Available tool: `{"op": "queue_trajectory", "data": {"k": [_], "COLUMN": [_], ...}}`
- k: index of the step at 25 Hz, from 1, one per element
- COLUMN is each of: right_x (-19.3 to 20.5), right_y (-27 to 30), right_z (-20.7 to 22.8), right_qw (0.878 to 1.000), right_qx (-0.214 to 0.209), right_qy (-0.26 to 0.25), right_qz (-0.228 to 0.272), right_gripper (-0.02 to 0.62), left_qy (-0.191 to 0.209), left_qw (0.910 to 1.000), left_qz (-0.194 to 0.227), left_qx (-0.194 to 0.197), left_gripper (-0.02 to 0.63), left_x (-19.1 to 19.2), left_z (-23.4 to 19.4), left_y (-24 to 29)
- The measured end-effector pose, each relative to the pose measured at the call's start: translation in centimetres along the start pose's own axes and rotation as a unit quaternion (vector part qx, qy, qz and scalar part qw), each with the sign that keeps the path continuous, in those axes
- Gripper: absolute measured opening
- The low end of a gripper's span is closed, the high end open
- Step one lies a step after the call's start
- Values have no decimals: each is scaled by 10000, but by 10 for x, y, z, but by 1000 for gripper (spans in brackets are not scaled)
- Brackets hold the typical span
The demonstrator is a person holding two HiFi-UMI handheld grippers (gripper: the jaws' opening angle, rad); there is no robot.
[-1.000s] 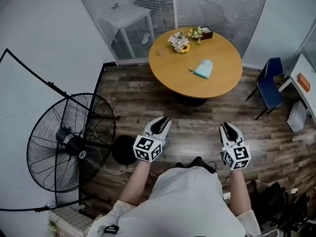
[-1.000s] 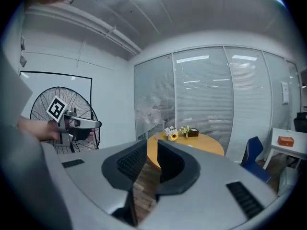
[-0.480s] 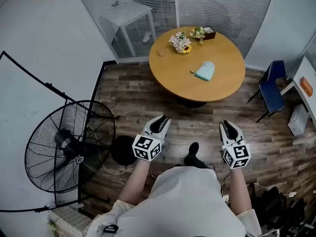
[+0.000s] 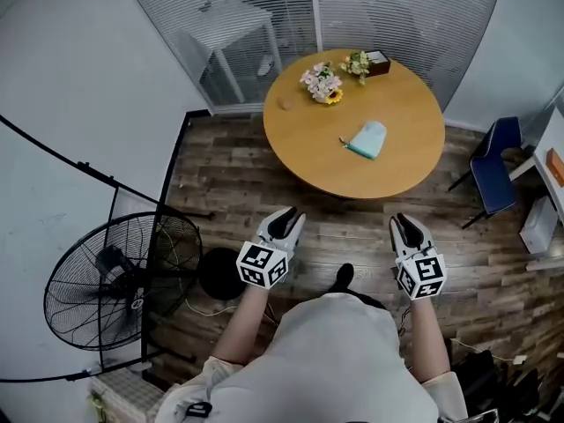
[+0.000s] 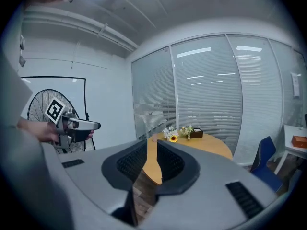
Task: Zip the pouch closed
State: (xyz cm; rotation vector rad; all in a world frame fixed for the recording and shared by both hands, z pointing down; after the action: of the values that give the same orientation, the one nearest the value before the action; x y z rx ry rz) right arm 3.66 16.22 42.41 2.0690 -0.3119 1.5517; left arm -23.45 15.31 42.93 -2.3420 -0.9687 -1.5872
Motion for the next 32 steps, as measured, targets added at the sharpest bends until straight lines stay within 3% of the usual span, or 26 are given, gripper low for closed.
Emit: {"op": "queue_trajectory", "data": {"k": [8, 16, 24, 32], "right_x": [6, 6, 13, 13], "right_y": [51, 82, 109, 151], "right_z": [64, 100, 117, 142], "right_qw": [9998, 9994, 9993, 9991], "right_qx": [-146, -311, -279, 61], "right_qy": [130, 132, 254, 368], "right_qz": [48, 105, -43, -185], "right_gripper": [55, 55, 55, 55], "left_qy": [5, -16, -34, 15], "left_qw": [9996, 9992, 9994, 9999], "left_qz": [104, 119, 7, -124], "left_qx": [-243, -385, -344, -76], "left_gripper": [80, 80, 80, 80], "left_x": [-26, -35, -46, -69], "left_z": [-7, -8, -26, -70], "left_y": [62, 101, 132, 180]}}
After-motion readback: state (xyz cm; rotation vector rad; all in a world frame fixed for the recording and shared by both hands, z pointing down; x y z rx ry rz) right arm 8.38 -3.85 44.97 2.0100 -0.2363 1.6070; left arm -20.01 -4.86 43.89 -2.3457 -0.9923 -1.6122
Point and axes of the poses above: the fingertips, and each gripper's own axes: y forward along the fingers, z to its right, x out of its underside, the point moved 4 cm from there along -y, backward along the fingers, and after that the axes turned 15 degrees about -y, right-handed, at the moved point
